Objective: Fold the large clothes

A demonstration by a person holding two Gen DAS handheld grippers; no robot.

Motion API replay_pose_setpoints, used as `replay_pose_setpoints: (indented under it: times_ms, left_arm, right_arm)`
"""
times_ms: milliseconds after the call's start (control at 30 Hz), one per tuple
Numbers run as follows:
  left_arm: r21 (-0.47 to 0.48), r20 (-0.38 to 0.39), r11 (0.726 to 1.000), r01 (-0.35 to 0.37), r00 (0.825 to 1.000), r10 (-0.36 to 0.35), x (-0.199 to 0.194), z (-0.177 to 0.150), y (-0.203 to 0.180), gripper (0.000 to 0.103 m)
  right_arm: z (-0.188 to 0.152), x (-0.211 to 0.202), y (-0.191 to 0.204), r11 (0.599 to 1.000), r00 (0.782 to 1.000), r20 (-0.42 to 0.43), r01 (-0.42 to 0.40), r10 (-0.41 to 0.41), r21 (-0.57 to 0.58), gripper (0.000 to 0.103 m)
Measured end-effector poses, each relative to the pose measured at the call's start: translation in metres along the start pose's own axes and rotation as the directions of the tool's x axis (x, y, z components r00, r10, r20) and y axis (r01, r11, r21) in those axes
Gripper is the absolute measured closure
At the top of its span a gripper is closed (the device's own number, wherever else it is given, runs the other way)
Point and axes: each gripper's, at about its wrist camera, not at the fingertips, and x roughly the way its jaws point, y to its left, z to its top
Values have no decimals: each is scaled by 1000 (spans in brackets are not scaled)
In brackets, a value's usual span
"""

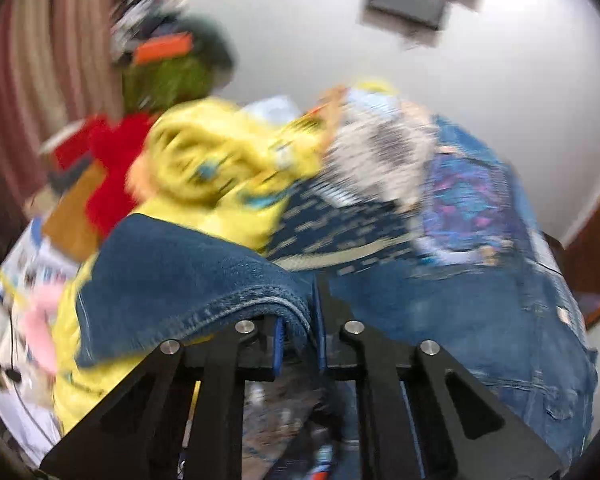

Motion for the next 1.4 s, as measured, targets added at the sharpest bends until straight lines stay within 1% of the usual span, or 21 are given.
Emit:
replay_pose_setpoints:
  times_ms: [100, 233, 333, 433, 467, 500, 567, 667, 700, 767, 800, 833, 867, 900, 933, 1000, 1100, 1133, 1267, 1300, 1400]
  left_arm:
    - [113, 30, 991, 69, 997, -73, -15, 7, -53, 95]
    - [242, -5, 957, 161, 986, -164, -20, -9, -119, 95]
    - [334, -90, 914, 231, 973, -213, -13, -41, -165, 95]
    - [411, -198, 867, 281, 956, -215, 1, -82, -202, 95]
    - [418, -228, 860, 293, 950, -213, 5, -93, -209, 95]
    - [417, -282, 852, 315, 936, -208, 15, -108, -216, 95]
    - [416, -343, 847, 330, 920, -190, 25, -128, -223, 95]
    - [391, -393, 860, 327, 905, -165, 37, -146, -220, 95]
    - [367, -404, 868, 335, 898, -175, 38, -148, -215, 94]
    - [313, -434, 875, 370, 875, -214, 35, -148, -207, 89]
    - [286, -452, 874, 393, 860, -239, 32, -146, -203, 80]
    - [262, -463, 872, 415, 846, -263, 27, -144, -198, 66]
    - [249, -461, 872, 422, 843, -276, 21, -145, -194, 58]
    - [239, -434, 879, 413, 855, -284, 12, -140, -183, 44]
    - [233, -412, 885, 404, 865, -286, 6, -134, -178, 38]
    - [196, -365, 903, 383, 883, -295, -6, -121, -154, 33]
    - [83, -313, 934, 347, 899, -306, -10, -102, -107, 26]
    - [50, -313, 937, 346, 896, -315, -7, -99, -94, 24]
    - [-113, -341, 941, 318, 878, -337, 13, -102, -42, 24]
    - [-158, -349, 936, 314, 869, -350, 19, -106, -30, 24]
    - [-301, -375, 897, 322, 825, -422, 37, -123, 2, 24]
  right_arm:
    - [2, -7, -10, 999, 1000, 13, -16, 15, 31, 0]
    - [3, -14, -21, 999, 999, 22, -26, 25, 48, 0]
    - [0, -19, -27, 999, 999, 27, -27, 26, 46, 0]
    - [-5, -23, -33, 999, 999, 28, -25, 24, 43, 0]
    - [-7, -24, -35, 999, 999, 27, -24, 23, 40, 0]
    - [-8, -25, -36, 999, 999, 26, -21, 20, 34, 0]
    - [-10, -27, -38, 999, 999, 29, -16, 15, 28, 0]
    - [-13, -30, -41, 1000, 999, 34, -13, 13, 16, 0]
    - [-14, -31, -42, 1000, 999, 36, -14, 14, 13, 0]
    - [-14, -31, -43, 1000, 999, 36, -14, 14, 12, 0]
    - [-15, -30, -43, 1000, 999, 35, -14, 14, 12, 0]
    - [-14, -29, -43, 1000, 999, 32, -13, 12, 13, 0]
    - [-15, -29, -44, 1000, 999, 31, -13, 12, 15, 0]
    - [-15, -27, -43, 1000, 999, 29, -14, 14, 17, 0]
    - [-15, -26, -43, 1000, 1000, 26, -17, 17, 21, 0]
    - [-16, -26, -41, 999, 999, 23, -23, 22, 25, 0]
    - [-16, -22, -37, 999, 1000, 18, -26, 25, 22, 0]
    - [-16, -22, -35, 999, 1000, 17, -25, 25, 19, 0]
    - [-14, -18, -28, 1000, 1000, 11, -25, 25, 7, 0]
    - [-14, -16, -26, 1000, 1000, 8, -25, 25, 2, 0]
    - [-13, -10, -19, 1000, 1000, -3, -16, 16, -16, 0]
